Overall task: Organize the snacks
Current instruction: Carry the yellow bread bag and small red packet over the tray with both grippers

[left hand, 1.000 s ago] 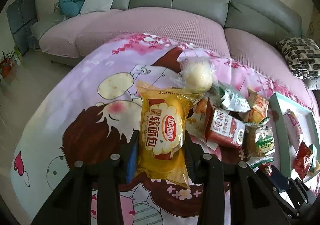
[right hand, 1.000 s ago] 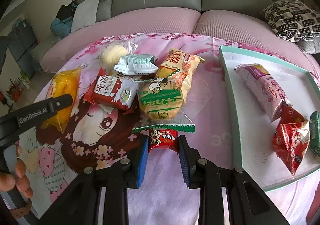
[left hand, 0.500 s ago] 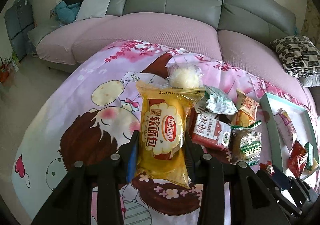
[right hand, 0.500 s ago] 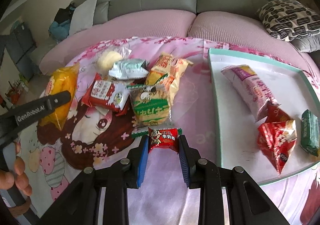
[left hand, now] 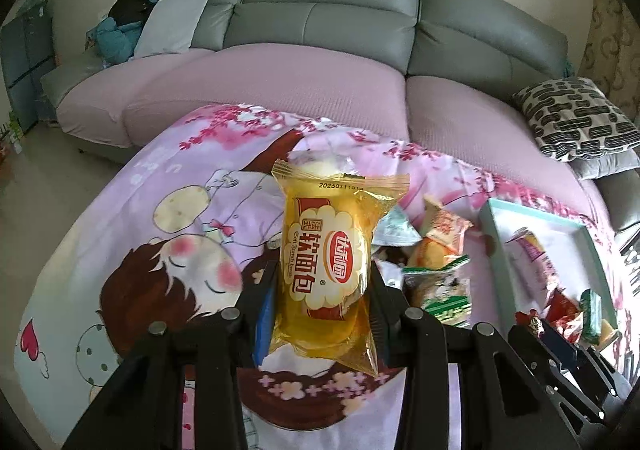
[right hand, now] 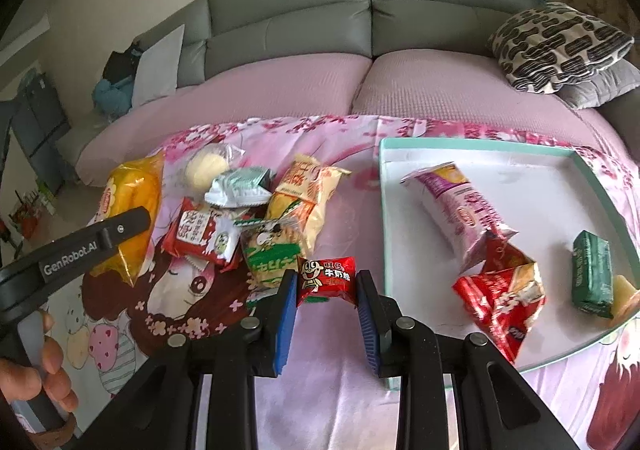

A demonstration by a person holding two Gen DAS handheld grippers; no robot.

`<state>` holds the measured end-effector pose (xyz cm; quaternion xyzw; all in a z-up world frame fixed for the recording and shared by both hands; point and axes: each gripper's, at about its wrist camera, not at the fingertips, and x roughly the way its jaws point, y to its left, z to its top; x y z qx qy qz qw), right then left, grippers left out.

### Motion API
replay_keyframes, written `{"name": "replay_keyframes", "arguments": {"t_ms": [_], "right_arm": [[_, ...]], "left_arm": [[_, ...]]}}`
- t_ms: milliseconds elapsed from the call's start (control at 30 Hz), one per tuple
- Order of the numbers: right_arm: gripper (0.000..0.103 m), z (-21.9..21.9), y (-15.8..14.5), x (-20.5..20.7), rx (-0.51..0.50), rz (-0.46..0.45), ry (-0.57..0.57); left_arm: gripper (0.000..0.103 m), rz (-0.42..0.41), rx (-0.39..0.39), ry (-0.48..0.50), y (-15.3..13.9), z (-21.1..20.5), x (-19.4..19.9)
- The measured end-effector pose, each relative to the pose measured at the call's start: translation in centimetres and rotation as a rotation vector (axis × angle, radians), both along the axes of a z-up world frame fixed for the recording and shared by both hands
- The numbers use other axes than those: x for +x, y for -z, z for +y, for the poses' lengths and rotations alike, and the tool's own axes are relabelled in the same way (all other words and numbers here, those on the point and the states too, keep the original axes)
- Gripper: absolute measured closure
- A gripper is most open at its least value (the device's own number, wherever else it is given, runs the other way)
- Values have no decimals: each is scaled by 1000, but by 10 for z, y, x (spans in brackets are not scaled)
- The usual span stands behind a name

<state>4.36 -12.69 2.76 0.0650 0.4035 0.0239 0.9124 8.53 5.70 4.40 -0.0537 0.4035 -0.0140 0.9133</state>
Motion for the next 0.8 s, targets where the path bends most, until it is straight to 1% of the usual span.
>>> {"name": "replay_keyframes", "arguments": {"t_ms": [233, 567, 800], "right_arm": [[72, -22, -13, -7, -2, -47, 54], [72, -77, -20, -18, -4, -70, 183], [72, -118, -25, -28, -19, -81, 280]], "left_arm": [[61, -26, -32, 90, -9, -36, -2], [61, -95, -13, 203, -27, -88, -9], [61, -111, -12, 278, -30, -125, -14]]}}
